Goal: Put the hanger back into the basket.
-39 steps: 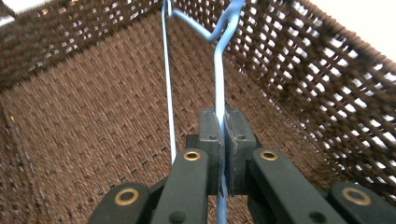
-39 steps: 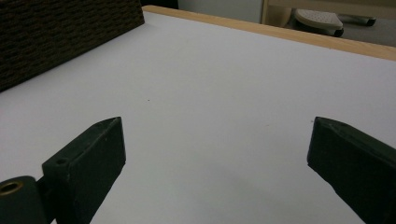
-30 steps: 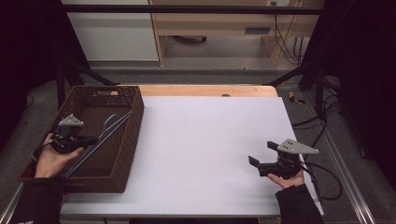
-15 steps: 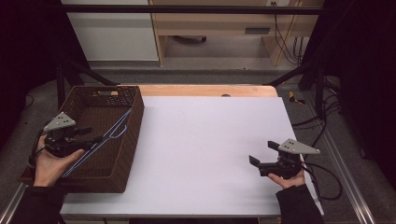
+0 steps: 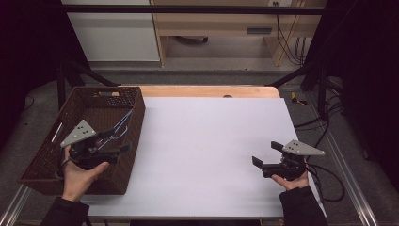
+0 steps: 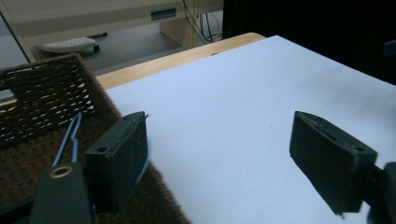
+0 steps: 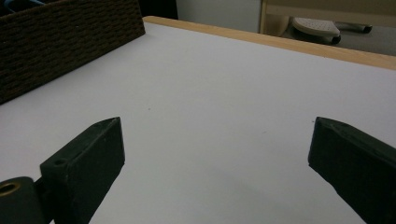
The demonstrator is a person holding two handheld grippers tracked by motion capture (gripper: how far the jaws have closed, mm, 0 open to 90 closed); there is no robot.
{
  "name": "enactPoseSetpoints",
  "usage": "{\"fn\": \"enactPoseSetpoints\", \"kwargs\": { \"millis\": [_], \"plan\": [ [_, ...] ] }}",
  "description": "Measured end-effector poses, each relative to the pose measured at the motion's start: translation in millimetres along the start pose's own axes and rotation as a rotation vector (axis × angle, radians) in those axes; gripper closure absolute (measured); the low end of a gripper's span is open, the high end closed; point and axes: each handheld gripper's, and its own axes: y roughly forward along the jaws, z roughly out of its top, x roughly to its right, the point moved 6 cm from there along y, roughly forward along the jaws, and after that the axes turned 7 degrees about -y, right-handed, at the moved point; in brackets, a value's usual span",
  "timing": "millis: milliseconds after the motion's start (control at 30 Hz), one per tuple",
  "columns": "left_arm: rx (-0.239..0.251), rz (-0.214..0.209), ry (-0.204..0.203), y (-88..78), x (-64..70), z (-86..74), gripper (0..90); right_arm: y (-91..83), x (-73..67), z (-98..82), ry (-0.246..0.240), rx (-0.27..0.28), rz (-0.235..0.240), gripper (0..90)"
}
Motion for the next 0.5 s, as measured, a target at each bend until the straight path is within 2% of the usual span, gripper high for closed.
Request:
{"fn": "enactPoseSetpoints", "kwargs": {
  "millis": [133,300,367,500],
  "plan": [
    [0.002,-0.018,0.011,10.2,21.1,-6.9,13.2,-1.0,0.4,0.5,0.004,0.004,-0.002,4.0],
    [-0.006,-0.057,0.027,22.6,44.6,-18.4,11.6,-1.3,0.6,0.4,0.007,0.004,-0.004,3.8],
    [-0.014,-0.052,0.042,27.5,51.6,-23.8,10.3,-1.8,0.9,0.5,0.009,0.006,-0.006,3.7],
    [-0.019,-0.062,0.03,37.2,60.2,-34.1,9.6,-2.8,1.4,0.5,0.011,0.011,-0.005,3.8]
  ]
}}
